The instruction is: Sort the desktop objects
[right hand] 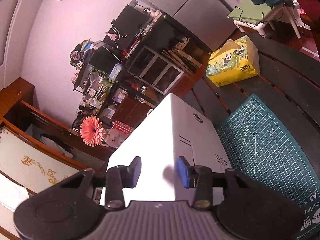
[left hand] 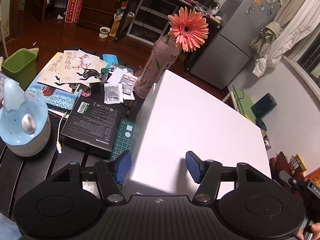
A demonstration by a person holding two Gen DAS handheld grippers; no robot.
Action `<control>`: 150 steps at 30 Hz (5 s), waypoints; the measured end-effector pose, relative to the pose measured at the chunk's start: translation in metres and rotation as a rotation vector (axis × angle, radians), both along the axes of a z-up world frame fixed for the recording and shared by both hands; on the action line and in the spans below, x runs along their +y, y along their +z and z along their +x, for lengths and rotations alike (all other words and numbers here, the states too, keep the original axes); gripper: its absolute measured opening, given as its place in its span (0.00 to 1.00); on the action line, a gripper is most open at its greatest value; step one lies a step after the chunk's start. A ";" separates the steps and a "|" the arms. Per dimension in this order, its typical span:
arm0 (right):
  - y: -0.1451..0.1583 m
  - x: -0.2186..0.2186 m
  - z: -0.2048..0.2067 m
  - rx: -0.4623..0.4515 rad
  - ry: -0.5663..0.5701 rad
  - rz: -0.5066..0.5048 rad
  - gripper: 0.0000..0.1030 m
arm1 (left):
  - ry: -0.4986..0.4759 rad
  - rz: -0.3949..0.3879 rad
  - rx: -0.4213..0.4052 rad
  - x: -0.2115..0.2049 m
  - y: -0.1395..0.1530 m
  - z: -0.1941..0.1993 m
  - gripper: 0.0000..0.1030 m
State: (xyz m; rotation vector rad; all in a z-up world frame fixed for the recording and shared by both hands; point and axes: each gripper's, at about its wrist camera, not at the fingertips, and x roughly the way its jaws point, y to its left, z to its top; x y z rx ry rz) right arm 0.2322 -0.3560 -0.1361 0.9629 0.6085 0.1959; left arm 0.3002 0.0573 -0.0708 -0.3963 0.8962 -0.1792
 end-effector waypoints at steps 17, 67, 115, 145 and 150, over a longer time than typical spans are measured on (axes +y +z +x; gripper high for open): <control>-0.005 -0.002 0.007 -0.021 -0.037 0.023 0.38 | -0.011 0.004 0.036 -0.003 -0.005 0.000 0.57; -0.024 -0.008 0.020 0.000 -0.100 0.058 0.38 | -0.015 0.042 0.073 -0.017 -0.024 0.006 0.57; -0.045 -0.011 0.025 0.092 -0.103 0.044 0.36 | -0.017 0.055 0.074 -0.019 -0.027 0.008 0.57; -0.056 -0.012 0.028 0.131 -0.115 0.038 0.42 | -0.015 0.054 0.070 -0.020 -0.026 0.009 0.57; -0.055 -0.011 0.028 0.129 -0.116 0.024 0.43 | -0.011 0.043 0.065 -0.018 -0.025 0.010 0.57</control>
